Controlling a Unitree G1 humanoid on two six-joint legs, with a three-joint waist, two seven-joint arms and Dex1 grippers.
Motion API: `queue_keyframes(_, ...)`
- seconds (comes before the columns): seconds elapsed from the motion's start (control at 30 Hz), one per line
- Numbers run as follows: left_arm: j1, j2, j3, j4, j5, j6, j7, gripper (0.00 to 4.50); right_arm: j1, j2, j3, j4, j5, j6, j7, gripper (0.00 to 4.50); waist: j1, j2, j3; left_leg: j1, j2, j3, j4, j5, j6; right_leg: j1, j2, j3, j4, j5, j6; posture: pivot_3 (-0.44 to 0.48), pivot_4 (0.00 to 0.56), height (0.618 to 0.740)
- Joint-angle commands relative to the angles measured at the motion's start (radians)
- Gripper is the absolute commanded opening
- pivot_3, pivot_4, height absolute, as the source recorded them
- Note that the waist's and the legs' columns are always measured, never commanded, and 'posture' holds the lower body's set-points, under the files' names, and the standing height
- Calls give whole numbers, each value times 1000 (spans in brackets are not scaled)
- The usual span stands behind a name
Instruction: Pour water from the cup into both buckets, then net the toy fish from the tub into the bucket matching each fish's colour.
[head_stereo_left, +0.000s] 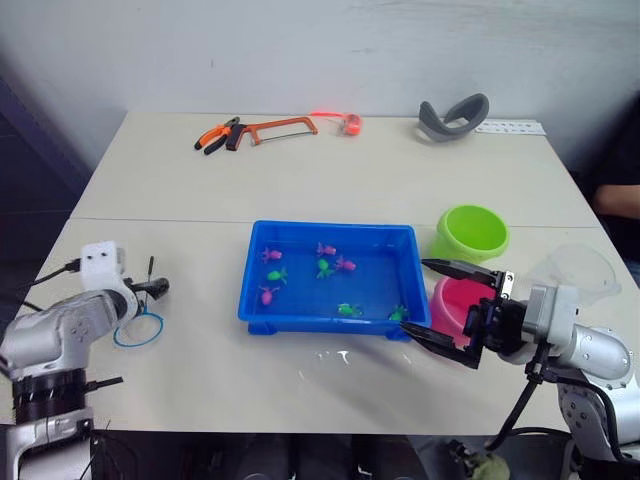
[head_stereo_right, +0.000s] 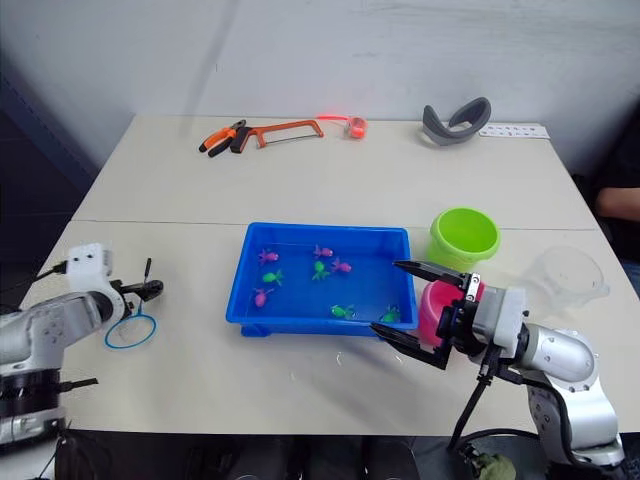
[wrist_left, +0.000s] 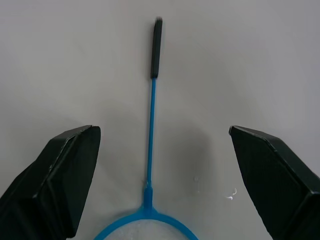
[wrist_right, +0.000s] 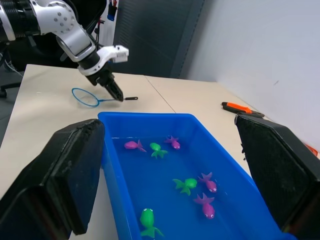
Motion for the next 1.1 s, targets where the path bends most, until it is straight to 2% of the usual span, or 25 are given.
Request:
queue_keyframes(0.03, -44, -5, -33, 54, 57, -6, -11, 4500, 25, 5, -27, -49, 2, -25, -15, 4442, 1, 0, 0, 0, 0, 0, 0, 0, 0, 0, 0, 0, 0, 0, 0, 0, 150, 740)
queue_keyframes(0.13, -53, -7, -56, 97, 91, 0, -27, 4500, 35, 3, -29, -57, -3, -34, -19, 4442, 1, 0, 0, 0, 0, 0, 0, 2, -1, 0, 0, 0, 0, 0, 0, 0, 150, 740)
queue_keyframes(0.2, -59, -20, -16, 131, 89, 3, -26, 4500, 38, 2, -33, -59, -10, -42, -26, 4442, 1, 0, 0, 1, 0, 0, 0, 3, -1, 0, -1, 1, 2, 0, 0, 0, 150, 740)
queue_keyframes(0.23, -61, -22, -4, 153, 91, -3, -31, 4082, 41, 4, -35, -60, -13, -45, -31, 4500, 1, 0, 0, 2, 0, 0, 0, 3, -2, 0, -1, 1, 2, 0, 0, 0, 150, 740)
queue_keyframes(0.27, -66, -23, 3, 171, 93, -8, -34, 3975, 41, 4, -35, -59, -14, -46, -34, 4500, 1, 0, 0, 2, 0, 0, 0, 3, -2, 1, -1, 1, 3, 0, 0, 0, 150, 740)
queue_keyframes(0.37, -59, -29, -8, 203, 94, 16, -70, 2948, 62, -5, -29, -57, -21, -59, -17, 4500, 1, 1, -1, 3, 0, 0, 0, 4, -3, 0, -1, 1, 5, 0, 0, 0, 150, 740)
queue_keyframes(0.5, -43, -61, 14, 184, 97, 47, -70, 1211, 72, -5, -34, -50, -34, -70, -27, 4500, 1, 2, -1, 4, -1, 1, 0, 4, -2, 0, -3, 2, 6, 0, 0, 0, 150, 740)
queue_keyframes(0.53, -39, -60, 8, 178, 102, 44, -78, 963, 74, -5, -36, -50, -35, -71, -28, 4500, 3, 2, -2, 4, -1, 1, 0, 4, -2, 0, -3, 2, 6, 0, 0, 0, 150, 740)
queue_keyframes(0.6, -38, -62, 6, 162, 103, 44, -92, 168, 79, -7, -37, -48, -36, -72, -28, 4500, 4, 4, -3, 4, -2, 0, 0, 4, -2, 1, -4, 1, 6, 0, 0, 0, 150, 740)
queue_keyframes(0.63, -38, -61, 10, 153, 106, 43, -92, 30, 81, -8, -37, -48, -36, -73, -27, 4500, 4, 4, -3, 3, -2, 0, 0, 4, -2, 1, -4, 1, 6, 0, 0, 0, 150, 740)
queue_keyframes(0.77, -16, -54, 82, 60, 81, -48, -137, 30, 93, -17, -40, -63, -28, -64, -31, 4500, 2, 4, -3, 3, -2, 0, 0, 4, -2, 0, -4, 2, 6, 0, 0, 0, 150, 740)
queue_keyframes(0.83, 5, -59, 134, -2, 51, -161, -200, 30, 95, -22, -48, -78, -16, -56, -38, 4500, 2, 4, -2, 3, -2, 0, 0, 4, -2, 0, -4, 1, 6, 0, 0, 0, 150, 740)
queue_keyframes(0.93, 50, -15, 170, -83, -7, -383, -429, 30, 60, -34, -60, -125, 21, -6, -80, 4500, 0, -1, 0, 1, -1, -1, 0, 4, -2, -1, -4, 1, 5, 0, 0, 0, 150, 740)
queue_keyframes(1.0, 73, 41, 155, -144, -64, -528, -684, 30, 28, -59, -50, -149, 33, 44, -95, 4500, -1, -3, 1, 0, -1, -1, 0, 4, -2, -1, -4, 0, 4, 0, 0, 0, 150, 740)
queue_keyframes(1.1, 41, 127, 88, -176, -106, -612, -921, 30, -63, -99, -30, -168, 16, 134, -149, 4500, -2, -2, 1, 0, -1, -1, 0, 2, -6, -1, -5, 0, -2, 0, -1, 0, 150, 740)
